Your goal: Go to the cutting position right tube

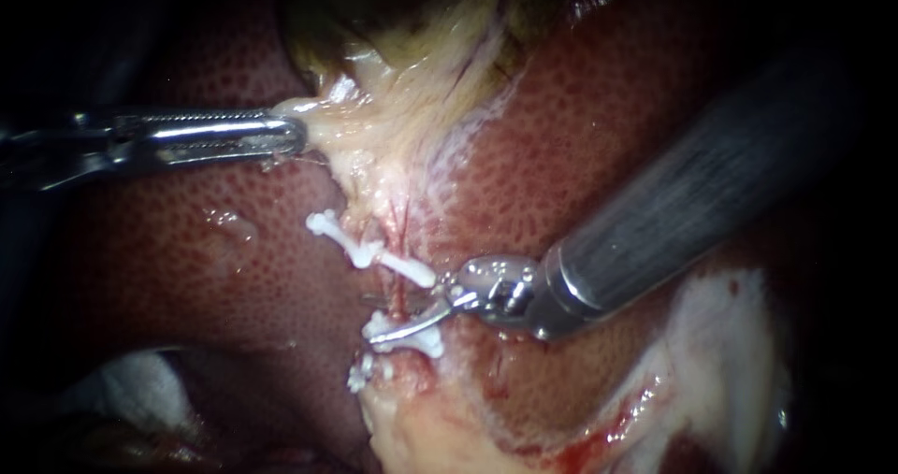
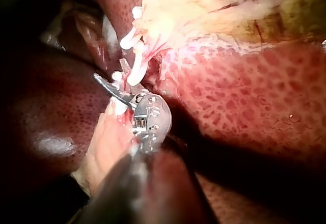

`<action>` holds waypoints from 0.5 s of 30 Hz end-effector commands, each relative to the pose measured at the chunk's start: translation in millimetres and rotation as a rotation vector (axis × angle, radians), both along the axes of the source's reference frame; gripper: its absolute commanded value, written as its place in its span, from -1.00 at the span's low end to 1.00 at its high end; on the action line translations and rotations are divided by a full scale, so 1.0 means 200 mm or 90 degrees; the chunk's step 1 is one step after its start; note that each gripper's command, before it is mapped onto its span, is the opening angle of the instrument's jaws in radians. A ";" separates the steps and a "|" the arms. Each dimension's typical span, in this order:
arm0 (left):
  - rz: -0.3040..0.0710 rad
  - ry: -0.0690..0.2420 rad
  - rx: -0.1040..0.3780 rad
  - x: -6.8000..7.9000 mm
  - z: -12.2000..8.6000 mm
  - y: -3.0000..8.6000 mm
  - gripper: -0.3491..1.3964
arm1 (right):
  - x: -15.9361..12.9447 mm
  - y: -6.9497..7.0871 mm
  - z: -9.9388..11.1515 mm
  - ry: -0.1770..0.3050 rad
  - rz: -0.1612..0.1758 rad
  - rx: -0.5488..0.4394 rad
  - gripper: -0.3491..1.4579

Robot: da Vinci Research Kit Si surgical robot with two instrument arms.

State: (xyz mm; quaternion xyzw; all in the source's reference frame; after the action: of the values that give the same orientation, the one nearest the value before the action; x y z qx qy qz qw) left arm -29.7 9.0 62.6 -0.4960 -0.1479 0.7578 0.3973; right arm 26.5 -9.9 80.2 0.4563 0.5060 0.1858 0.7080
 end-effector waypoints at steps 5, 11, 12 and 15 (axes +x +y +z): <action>0.000 0.000 0.000 0.000 0.000 0.000 -1.00 | 0.004 0.001 0.001 0.002 0.017 0.005 -0.16; 0.000 0.000 0.000 0.000 0.000 0.000 -1.00 | 0.005 0.002 0.002 0.004 0.027 0.009 -0.16; 0.000 0.000 0.000 0.000 0.000 0.000 -1.00 | 0.005 0.002 0.002 0.002 0.027 0.012 -0.16; 0.000 0.000 0.000 0.000 0.000 0.000 -1.00 | 0.005 0.002 0.002 0.002 0.027 0.012 -0.16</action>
State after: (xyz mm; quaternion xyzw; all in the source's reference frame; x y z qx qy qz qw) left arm -29.7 9.0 62.7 -0.4959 -0.1476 0.7579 0.3974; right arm 27.5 -9.5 80.6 0.4516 0.5154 0.2052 0.6988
